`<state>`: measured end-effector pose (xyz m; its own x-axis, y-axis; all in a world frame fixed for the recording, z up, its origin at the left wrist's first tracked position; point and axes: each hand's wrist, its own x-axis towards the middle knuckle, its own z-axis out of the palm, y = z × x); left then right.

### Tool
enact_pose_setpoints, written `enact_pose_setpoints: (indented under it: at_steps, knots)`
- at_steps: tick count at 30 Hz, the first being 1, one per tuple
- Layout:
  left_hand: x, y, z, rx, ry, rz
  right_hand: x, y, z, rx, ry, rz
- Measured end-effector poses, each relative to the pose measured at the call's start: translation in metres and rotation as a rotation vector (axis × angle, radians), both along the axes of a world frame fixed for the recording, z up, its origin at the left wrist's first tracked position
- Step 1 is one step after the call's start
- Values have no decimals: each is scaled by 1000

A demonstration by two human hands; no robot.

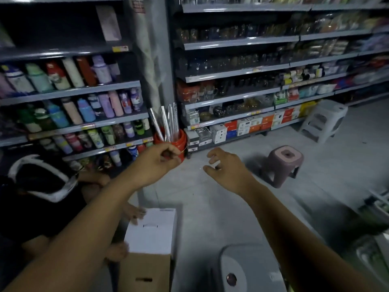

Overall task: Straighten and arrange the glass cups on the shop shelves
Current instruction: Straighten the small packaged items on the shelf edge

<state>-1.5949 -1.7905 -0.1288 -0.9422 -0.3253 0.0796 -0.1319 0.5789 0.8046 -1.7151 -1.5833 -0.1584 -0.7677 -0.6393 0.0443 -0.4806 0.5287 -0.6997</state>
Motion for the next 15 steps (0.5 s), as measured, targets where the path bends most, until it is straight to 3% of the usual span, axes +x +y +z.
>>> enact_pose_setpoints:
  at_steps: [8, 15]
  knots:
    - [-181, -110, -11, 16, -23, -111, -176, -103, 13, 112, 41, -49]
    - [-375, -161, -33, 92, -16, -220, -317, -134, 0, 145, 55, -240]
